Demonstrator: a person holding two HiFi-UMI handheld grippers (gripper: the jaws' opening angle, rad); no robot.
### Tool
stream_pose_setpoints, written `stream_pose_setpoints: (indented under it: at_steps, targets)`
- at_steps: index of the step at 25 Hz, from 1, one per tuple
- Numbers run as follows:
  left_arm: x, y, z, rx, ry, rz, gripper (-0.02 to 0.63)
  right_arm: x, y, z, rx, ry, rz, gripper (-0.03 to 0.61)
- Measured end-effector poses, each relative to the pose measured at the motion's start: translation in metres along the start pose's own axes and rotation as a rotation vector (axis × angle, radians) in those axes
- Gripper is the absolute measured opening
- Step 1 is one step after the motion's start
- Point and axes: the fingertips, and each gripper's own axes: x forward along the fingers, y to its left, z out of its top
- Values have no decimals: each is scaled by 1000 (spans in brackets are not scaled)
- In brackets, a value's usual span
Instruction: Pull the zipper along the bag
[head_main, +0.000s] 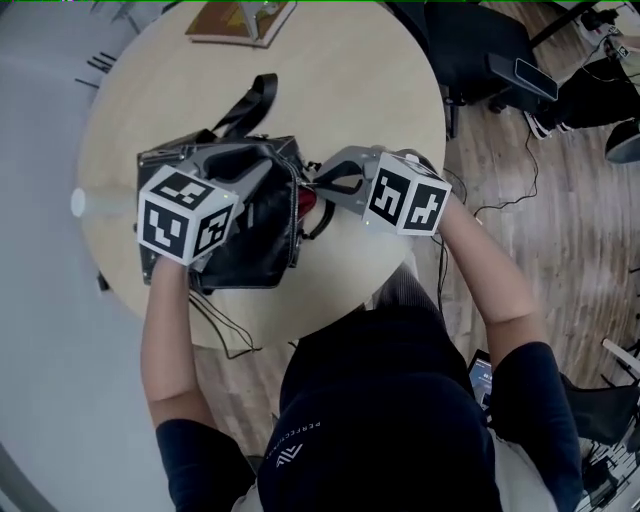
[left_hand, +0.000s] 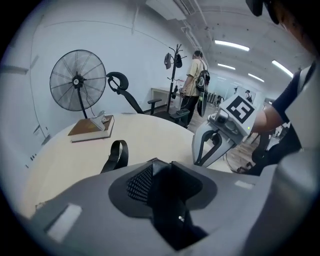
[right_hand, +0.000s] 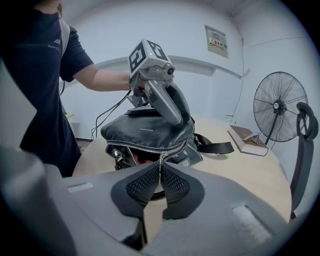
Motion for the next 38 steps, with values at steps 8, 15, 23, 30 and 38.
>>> stream_pose_setpoints:
  at_steps: [8,15,23,30,38]
  targets:
    - [17,18,2,27,35,92,91,-4,-22,0,19,14,-99,12]
    - [32,28,-5,-12,60,112,118,-2,-20,0,-5,50,-73,12]
    - [36,33,-6,-14,71,127,138,-2,-5,-1,-42,93,17,14]
    - [25,22,-2,2,69,35,160,-1,-3,-5,-48,85,25,14]
    - [19,18,0,284,220,-28,209,-2,-3,-4,-61,78,52,14]
